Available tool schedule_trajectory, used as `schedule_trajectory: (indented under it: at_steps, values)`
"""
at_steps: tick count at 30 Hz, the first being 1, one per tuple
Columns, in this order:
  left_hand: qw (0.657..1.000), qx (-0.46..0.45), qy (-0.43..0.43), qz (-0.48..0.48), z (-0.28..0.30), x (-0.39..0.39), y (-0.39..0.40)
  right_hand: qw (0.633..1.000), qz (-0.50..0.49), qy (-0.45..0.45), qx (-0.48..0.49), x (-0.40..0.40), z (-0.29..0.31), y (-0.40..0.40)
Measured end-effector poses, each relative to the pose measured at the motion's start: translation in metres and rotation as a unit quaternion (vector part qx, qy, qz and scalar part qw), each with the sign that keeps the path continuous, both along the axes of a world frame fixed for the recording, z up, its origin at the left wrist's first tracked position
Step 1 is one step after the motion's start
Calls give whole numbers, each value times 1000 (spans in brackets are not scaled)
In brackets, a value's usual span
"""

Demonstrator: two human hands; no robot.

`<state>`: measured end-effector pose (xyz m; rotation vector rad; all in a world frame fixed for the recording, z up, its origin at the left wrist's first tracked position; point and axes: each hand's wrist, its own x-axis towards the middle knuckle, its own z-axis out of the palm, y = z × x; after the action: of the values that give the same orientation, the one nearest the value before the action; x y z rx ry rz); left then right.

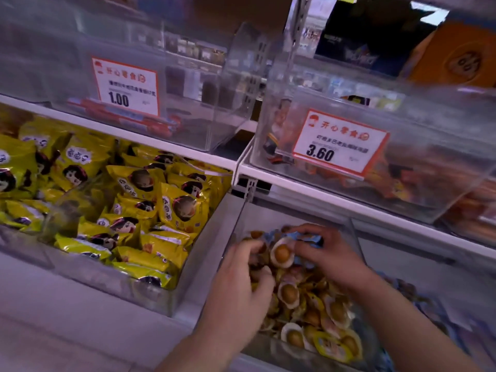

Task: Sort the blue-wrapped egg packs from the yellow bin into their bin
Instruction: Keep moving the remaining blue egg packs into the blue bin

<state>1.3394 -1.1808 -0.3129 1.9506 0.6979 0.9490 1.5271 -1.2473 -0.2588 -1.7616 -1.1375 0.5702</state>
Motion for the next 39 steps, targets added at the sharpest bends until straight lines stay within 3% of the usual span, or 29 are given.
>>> schedule_trajectory:
  at_steps: [3, 8, 12, 15, 19, 23, 27, 30, 33, 37, 39]
  values:
    - [999, 12, 36, -19, -5, 8, 2, 989, -56, 138, 7, -19, -16, -24]
    - [977, 117, 138, -109, -9, 18, -3, 961, -79, 264, 28, -37, -27, -46]
    - [984, 117, 129, -19, -10, 15, 1, 922, -66, 381, 28, -35, -23, -55]
    - [977, 108, 182, -19, -10, 16, 2, 902, -83, 423, 37, -33, -24, -56]
    - [952, 191, 226, -78, -7, 20, -5, 894, -126, 428, 50, -33, -26, -49]
    - [970, 152, 176, -64, -7, 22, -2, 872, -142, 460, 83, -32, -29, -47]
    - [983, 109, 144, -19, -5, 17, 3, 876, -165, 433, 134, -26, -28, -49]
    - [983, 68, 169, -22, -3, 11, 9, 950, -176, 238, 100, -23, -27, -51]
    - [967, 83, 235, -53, -2, 7, 9, 976, -175, 91, 89, -21, -25, -49]
    - [956, 127, 258, -67, -3, 8, 3, 980, -177, 53, 79, -22, -29, -42]
    - [961, 113, 246, -56, -3, 8, 5, 973, -189, 88, 97, -22, -29, -41]
